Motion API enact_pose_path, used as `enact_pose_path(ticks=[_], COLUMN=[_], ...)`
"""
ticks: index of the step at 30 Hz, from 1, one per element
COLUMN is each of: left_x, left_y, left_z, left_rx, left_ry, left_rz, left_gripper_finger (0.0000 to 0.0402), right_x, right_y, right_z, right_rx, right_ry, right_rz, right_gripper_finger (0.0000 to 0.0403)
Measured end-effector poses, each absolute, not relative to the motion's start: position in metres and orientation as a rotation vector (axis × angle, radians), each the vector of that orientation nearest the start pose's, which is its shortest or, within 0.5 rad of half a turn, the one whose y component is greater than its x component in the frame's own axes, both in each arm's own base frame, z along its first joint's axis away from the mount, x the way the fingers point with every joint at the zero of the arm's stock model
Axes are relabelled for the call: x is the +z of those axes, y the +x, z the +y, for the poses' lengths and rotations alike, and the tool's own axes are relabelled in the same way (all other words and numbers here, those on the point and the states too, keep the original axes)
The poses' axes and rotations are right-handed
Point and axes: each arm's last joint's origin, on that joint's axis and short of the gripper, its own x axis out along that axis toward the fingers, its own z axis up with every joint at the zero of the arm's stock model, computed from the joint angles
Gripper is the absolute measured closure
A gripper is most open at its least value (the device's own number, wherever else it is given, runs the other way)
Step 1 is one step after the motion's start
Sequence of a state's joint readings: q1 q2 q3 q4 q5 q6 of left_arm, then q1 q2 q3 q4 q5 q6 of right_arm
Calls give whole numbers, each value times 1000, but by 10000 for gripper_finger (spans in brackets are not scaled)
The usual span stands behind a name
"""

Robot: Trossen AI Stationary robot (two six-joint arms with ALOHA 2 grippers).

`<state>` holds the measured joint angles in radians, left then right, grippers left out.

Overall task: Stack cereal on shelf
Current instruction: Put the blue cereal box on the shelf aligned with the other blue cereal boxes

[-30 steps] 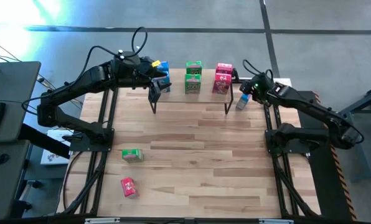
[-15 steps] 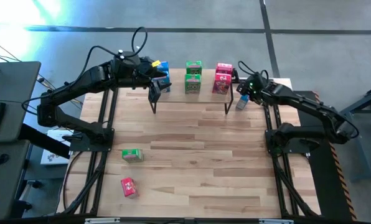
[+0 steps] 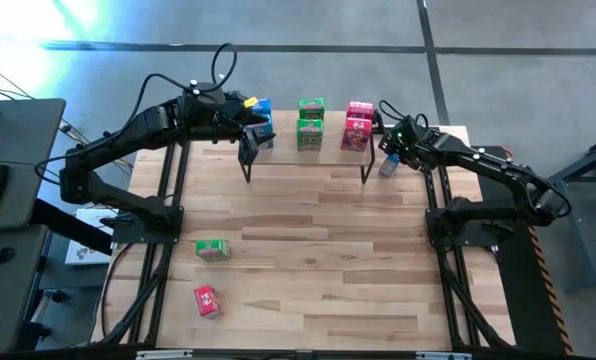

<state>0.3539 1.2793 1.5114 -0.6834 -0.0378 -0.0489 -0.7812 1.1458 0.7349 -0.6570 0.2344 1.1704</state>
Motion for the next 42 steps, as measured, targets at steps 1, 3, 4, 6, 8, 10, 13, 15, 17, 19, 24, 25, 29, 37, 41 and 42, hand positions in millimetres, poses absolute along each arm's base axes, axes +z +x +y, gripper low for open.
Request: enact_pose_path(ticks=[1,3,4,6,8,10,13,15,17,19,24,25,29,37,41,42], left_x=[429,429,429,429,429,429,429,429,429,429,429,429,429,429,429,429], left_y=[240,240,240,239,240,240,240,240,240,240,240,240,240,240,240,240], left_z=[90,90,90,90,90,90,90,90,90,90,90,90,90,90,90,90], left_rx=[396,396,396,396,396,396,396,396,396,396,396,396,396,396,396,396], left_ry=[-119,-119,-119,-119,-119,-119,-119,-119,-119,-119,-119,-119,-119,-119,-119,-119], left_rz=[439,439,439,439,439,439,439,439,439,439,439,439,439,439,439,439], left_gripper_finger=[181,181,181,181,181,180,181,181,180,181,180,181,180,181,181,181], right_x=[217,216,216,216,215,215,215,215,215,215,215,215,216,237,261,267], right_y=[141,140,140,139,139,138,138,138,138,138,138,138,138,131,126,125], right_z=[-150,-149,-148,-148,-147,-147,-146,-146,-147,-147,-147,-147,-146,-126,-112,-108], right_rx=[-1468,-1477,-1481,-1488,-1495,-1497,-1500,-1500,-1501,-1503,-1503,-1503,-1486,-1445,-1444,-1440], right_ry=[1254,1255,1258,1260,1262,1262,1262,1262,1262,1259,1259,1258,1261,1238,1179,1167], right_rz=[422,434,439,446,456,461,468,468,468,467,466,467,474,578,614,627], right_gripper_finger=[139,139,139,139,139,139,147,162,182,202,239,244,252,252,252,252])
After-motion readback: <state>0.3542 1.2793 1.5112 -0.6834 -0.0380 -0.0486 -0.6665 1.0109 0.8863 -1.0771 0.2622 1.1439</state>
